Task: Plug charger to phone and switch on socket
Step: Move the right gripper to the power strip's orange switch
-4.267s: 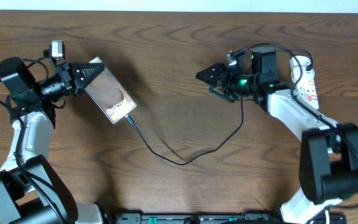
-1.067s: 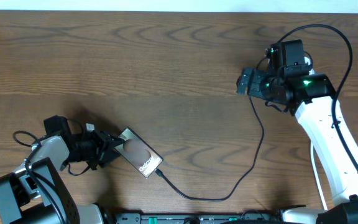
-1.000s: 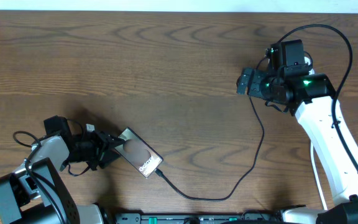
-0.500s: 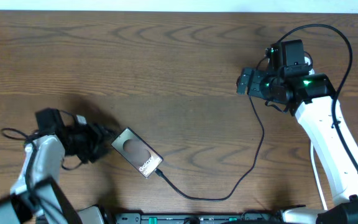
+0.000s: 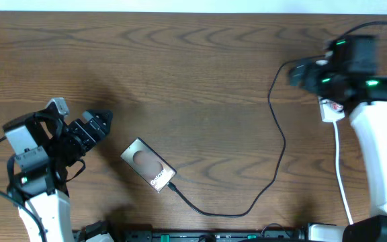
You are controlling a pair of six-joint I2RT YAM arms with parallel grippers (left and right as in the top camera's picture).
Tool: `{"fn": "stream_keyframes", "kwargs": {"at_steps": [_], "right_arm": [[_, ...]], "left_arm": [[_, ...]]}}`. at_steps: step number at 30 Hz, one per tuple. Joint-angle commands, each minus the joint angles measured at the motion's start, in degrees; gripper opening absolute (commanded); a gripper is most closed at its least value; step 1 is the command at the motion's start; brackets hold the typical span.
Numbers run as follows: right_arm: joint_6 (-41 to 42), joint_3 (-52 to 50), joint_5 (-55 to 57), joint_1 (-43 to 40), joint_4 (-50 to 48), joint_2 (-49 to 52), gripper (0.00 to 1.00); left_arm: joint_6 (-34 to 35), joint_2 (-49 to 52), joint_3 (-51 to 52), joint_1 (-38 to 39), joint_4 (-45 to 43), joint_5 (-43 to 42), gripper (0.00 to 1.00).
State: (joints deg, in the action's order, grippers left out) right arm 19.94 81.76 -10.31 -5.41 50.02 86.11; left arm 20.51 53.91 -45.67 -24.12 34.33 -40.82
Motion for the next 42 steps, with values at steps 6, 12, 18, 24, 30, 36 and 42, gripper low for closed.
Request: {"fn": "stream_keyframes", "kwargs": {"at_steps": [6,12,18,24,30,36,42], "right_arm": [[-17.99,21.22,-8.31,-16.68,12.83,10.86,0.99],[-26.88,27.93,-10.75,-20.85,16.2,23.87,0.99],[-30.58,28.0,-16.81,-21.11,13.44,36.5,0.99],[-31.41,28.0,-18.8,-20.94,13.44,42.91,0.99],[-31.65,28.0,-18.99,-19.71,13.22,44.83,0.99],[-32.33,28.0,-18.97,-17.92,12.33,44.96,0.99],[-32.5,28.0,-18.53,-16.87,11.1,45.11,0.99]], "left_arm": [[-0.96,-2.29,-0.59,0.02,-0.28,-0.74,0.92],[-0.96,-2.32,-0.59,0.02,-0.28,-0.74,0.91],[-0.98,-2.29,-0.59,0.02,0.79,-0.72,0.92],[-0.98,-2.29,-0.59,0.02,1.7,-0.7,0.92],[-1.01,-2.29,-0.59,0.02,1.68,-0.7,0.92],[-1.01,-2.29,-0.57,0.02,1.7,-0.5,0.92],[-1.03,-2.29,-0.52,0.02,1.88,-0.48,0.92]]}}
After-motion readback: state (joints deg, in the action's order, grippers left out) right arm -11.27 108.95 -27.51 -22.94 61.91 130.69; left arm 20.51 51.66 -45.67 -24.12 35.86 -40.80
